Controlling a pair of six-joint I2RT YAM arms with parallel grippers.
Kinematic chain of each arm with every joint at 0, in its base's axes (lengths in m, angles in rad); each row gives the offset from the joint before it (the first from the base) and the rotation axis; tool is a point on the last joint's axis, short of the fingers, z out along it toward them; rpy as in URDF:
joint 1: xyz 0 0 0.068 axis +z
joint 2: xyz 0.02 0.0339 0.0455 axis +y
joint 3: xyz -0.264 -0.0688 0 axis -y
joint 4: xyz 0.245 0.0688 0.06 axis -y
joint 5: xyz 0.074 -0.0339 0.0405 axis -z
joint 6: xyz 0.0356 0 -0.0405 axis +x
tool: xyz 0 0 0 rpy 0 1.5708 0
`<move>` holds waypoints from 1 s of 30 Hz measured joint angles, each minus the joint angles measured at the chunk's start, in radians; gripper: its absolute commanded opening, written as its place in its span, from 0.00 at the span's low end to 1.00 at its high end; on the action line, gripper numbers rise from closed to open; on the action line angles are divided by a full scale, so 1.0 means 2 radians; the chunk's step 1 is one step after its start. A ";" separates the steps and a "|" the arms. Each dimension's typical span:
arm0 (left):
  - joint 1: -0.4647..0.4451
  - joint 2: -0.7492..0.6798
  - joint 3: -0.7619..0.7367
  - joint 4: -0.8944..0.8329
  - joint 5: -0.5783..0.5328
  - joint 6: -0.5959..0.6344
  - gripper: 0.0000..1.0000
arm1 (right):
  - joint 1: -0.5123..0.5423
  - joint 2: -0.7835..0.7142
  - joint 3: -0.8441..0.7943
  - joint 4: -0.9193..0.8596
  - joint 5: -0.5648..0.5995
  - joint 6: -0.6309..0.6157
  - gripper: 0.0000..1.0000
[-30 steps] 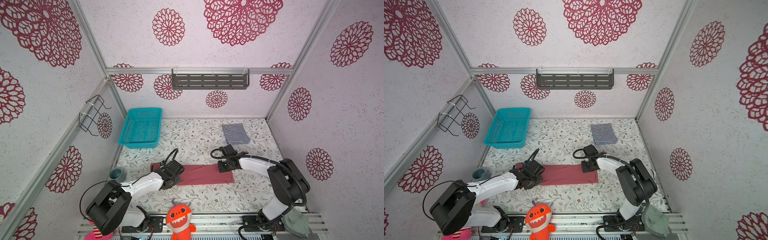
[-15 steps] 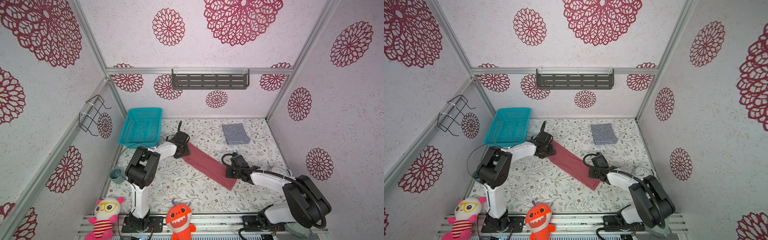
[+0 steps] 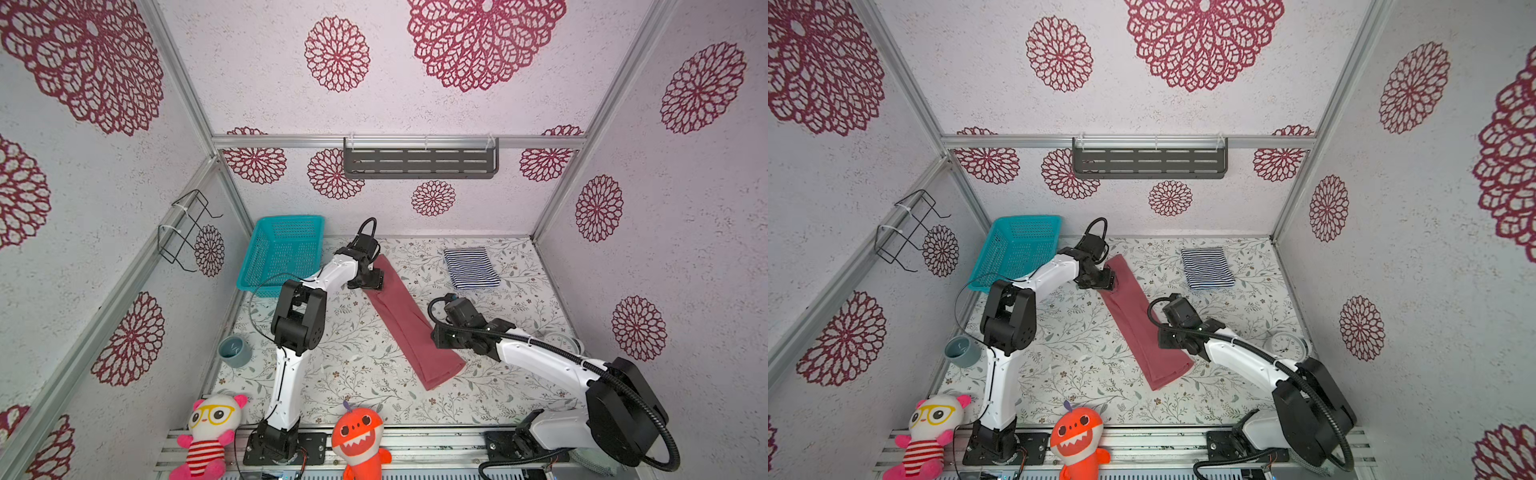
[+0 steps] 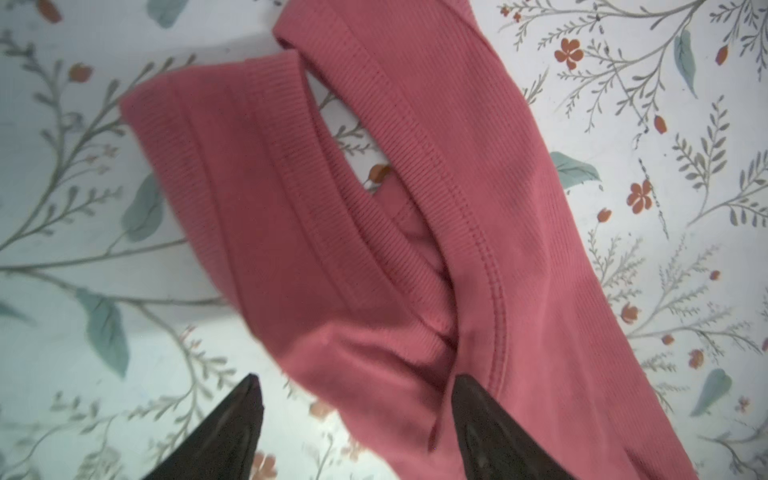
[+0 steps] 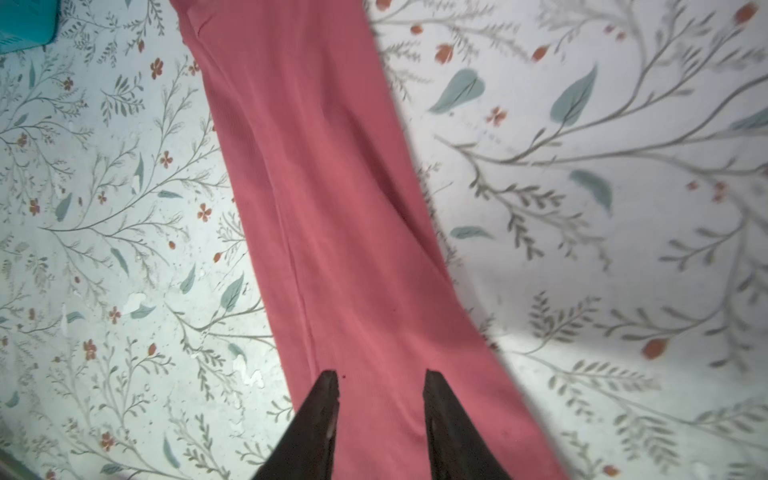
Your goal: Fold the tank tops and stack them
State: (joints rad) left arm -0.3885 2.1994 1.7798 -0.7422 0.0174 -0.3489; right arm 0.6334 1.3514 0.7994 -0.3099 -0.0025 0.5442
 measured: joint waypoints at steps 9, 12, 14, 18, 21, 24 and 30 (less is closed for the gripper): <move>-0.011 -0.062 -0.127 0.063 0.028 -0.083 0.61 | -0.043 0.070 -0.002 -0.011 -0.041 -0.067 0.19; -0.025 -0.033 -0.123 0.074 0.038 -0.097 0.59 | -0.043 0.069 -0.024 0.003 -0.050 -0.067 0.18; -0.031 -0.021 -0.103 0.078 0.043 -0.103 0.59 | -0.040 0.069 -0.044 0.012 -0.054 -0.063 0.18; -0.035 0.022 -0.044 0.078 0.062 -0.113 0.58 | -0.024 0.046 -0.076 0.047 -0.052 -0.033 0.18; -0.029 0.058 0.010 0.075 0.076 -0.114 0.59 | 0.012 0.028 -0.106 0.091 -0.053 0.022 0.22; -0.024 0.100 0.079 0.060 0.089 -0.111 0.61 | 0.062 0.017 -0.133 0.150 -0.052 0.093 0.32; -0.013 0.160 0.190 0.022 0.092 -0.088 0.67 | 0.104 0.023 -0.106 0.174 -0.032 0.159 0.45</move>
State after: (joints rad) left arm -0.4145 2.5187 2.1590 -0.6975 0.2005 -0.5240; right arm 0.8410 1.3964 0.5873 0.0383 -0.0662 0.8619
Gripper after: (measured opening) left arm 0.655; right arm 0.428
